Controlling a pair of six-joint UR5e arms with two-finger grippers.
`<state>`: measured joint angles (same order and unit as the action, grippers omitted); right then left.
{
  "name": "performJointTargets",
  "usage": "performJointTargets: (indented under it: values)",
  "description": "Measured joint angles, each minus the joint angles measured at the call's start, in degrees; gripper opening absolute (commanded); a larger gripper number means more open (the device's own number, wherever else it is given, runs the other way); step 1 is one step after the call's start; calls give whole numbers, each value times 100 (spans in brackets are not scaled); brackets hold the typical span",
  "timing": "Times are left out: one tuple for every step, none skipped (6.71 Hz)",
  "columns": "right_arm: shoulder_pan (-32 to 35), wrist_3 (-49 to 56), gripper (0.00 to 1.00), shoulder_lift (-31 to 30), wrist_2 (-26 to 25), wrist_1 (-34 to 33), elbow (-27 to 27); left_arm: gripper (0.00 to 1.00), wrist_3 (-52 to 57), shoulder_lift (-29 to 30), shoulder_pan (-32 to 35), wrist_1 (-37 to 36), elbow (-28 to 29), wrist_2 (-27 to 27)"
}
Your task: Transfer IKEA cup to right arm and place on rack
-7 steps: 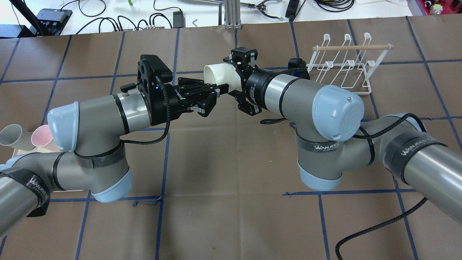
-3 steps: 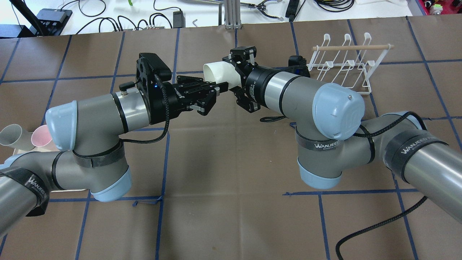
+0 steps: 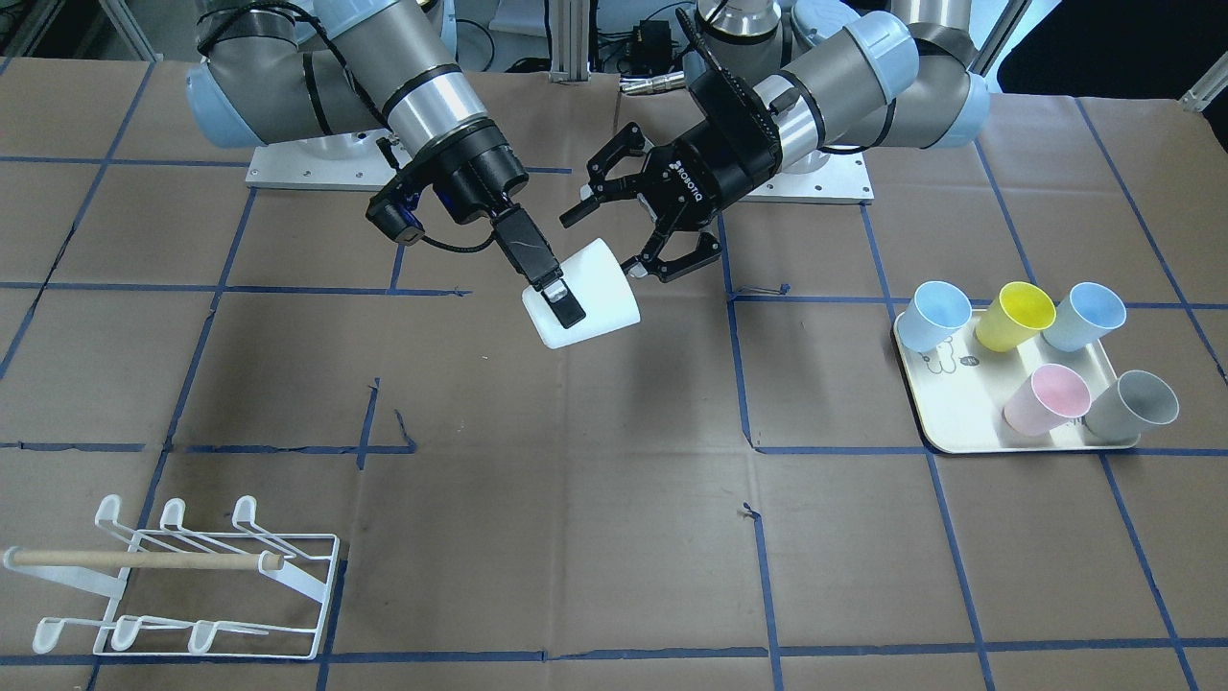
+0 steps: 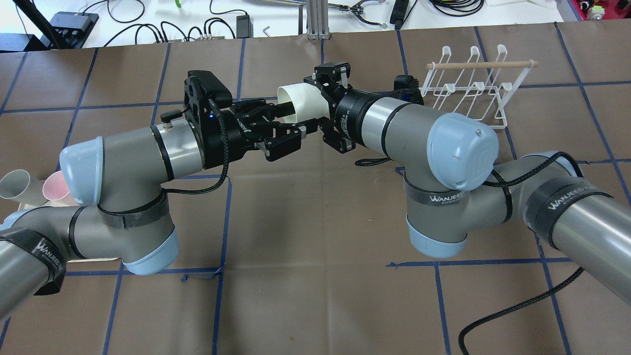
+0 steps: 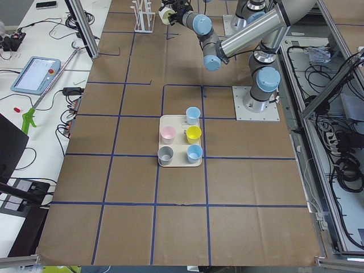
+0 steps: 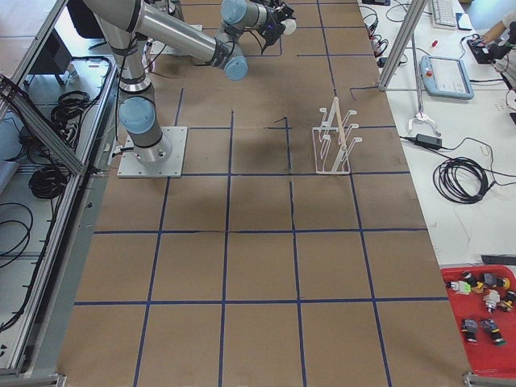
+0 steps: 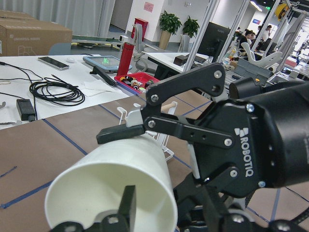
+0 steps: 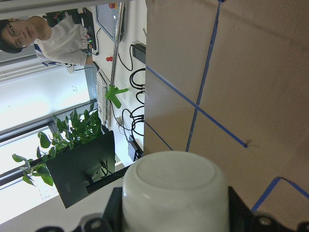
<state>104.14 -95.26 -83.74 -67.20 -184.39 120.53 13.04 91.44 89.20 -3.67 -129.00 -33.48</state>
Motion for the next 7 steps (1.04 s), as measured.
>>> performJointTargets:
  values:
    - [-7, 7, 10, 8, -2, -20, -8, 99, -14, -60, -74, 4, -17, -10]
    - [-36, 23, 10, 29, -6, -48, -44, 99, -18, -113, -278, 8, -30, -11]
    - [-130, 50, 10, 60, -17, -63, -135, 99, -23, -169, -631, 31, -32, -3]
    - [-328, 246, 10, 131, -106, -111, -245, 99, -40, -216, -898, 171, -12, -56]
    - [-658, 954, 9, 281, -250, -279, -351, 99, -126, -244, -1009, 466, 47, -430]
    - [-1015, 2082, 9, 487, -322, -559, -444, 99, -326, -251, -1012, 866, 198, -1087]
    - [-1320, 3278, 9, 716, -358, -908, -523, 99, -520, -241, -981, 1440, 463, -1744]
